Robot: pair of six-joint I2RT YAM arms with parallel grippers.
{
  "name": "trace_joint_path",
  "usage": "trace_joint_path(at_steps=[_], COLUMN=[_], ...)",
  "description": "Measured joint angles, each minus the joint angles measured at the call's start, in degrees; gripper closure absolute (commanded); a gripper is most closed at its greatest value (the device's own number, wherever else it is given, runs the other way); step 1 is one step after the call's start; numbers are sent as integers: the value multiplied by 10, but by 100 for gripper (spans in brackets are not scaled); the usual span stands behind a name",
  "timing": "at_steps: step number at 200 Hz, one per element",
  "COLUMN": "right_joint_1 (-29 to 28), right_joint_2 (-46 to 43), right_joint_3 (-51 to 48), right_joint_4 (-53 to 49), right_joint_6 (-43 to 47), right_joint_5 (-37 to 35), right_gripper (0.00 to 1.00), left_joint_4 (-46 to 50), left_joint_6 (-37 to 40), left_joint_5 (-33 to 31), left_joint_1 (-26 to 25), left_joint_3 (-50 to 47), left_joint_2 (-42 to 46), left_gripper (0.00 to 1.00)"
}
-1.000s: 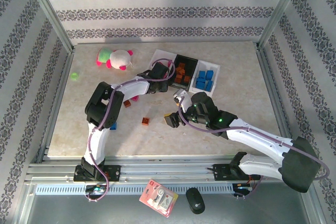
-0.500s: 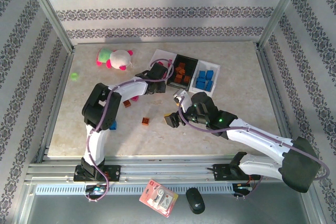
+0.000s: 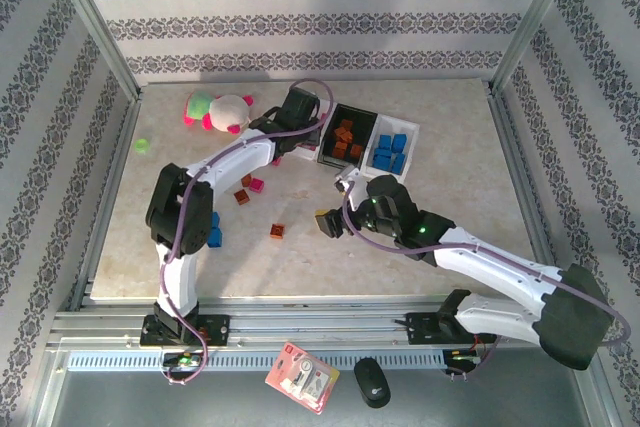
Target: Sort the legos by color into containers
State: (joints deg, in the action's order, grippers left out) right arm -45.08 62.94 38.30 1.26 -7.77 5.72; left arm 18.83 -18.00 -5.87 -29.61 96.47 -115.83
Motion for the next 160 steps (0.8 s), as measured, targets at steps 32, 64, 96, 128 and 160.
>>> trace_joint_path(at_steps=[32,64,96,128,160], right_joint_1=[12,18,19,19,18], right_joint_2=[-16,-19,-19,-19,-10], right_joint_3=[0,0,0,1,9], right_joint_4=[9,14,21,24,26], right_joint_6=[0,-2,-6,-9,-8], right_joint_5=[-20,-52,-76,-78,-52], right_gripper=[12,11,12,11,11], left_joint_4=[6,31,53,63,65], left_joint_6=[46,70,86,89,90], left_joint_5=[13,31,44,56,56], left_joint_1=[16,29,34,34,34], left_joint_3=[99,184,223,233,196], left_joint_2=[-87,-157,-182,-182,-150], left_gripper=[73,70,55,29,13])
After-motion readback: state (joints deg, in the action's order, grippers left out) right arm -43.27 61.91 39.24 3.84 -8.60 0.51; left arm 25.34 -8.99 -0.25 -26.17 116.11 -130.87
